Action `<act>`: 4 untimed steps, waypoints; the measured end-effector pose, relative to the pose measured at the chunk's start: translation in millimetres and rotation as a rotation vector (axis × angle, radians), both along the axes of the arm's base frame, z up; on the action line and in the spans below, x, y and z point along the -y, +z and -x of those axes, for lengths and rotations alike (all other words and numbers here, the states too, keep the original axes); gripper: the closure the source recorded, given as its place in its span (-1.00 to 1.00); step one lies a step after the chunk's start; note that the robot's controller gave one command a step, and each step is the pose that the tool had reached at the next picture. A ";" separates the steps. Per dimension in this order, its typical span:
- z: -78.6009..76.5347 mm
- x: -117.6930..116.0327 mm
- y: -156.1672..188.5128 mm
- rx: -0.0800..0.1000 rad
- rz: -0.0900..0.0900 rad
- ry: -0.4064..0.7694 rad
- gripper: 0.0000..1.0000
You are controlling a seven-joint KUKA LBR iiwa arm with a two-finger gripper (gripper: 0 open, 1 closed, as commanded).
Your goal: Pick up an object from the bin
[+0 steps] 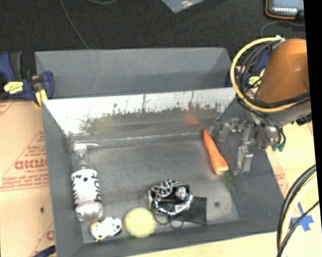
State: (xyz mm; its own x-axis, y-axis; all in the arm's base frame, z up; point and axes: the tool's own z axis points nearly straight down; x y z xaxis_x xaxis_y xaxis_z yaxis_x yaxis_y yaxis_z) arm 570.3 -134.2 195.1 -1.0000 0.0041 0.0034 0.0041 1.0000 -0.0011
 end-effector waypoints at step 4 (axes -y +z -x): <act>45.0 -69.6 -87.6 0.014 0.005 0.098 -1.00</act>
Offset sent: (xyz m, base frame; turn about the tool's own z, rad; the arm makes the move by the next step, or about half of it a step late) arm -0.0807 0.0419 -0.0964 -0.0742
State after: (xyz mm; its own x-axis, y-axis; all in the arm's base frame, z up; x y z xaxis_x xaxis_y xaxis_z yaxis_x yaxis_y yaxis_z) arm 525.2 -64.6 107.5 -0.9955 -0.0940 -0.0102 -0.0940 0.9956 -0.0067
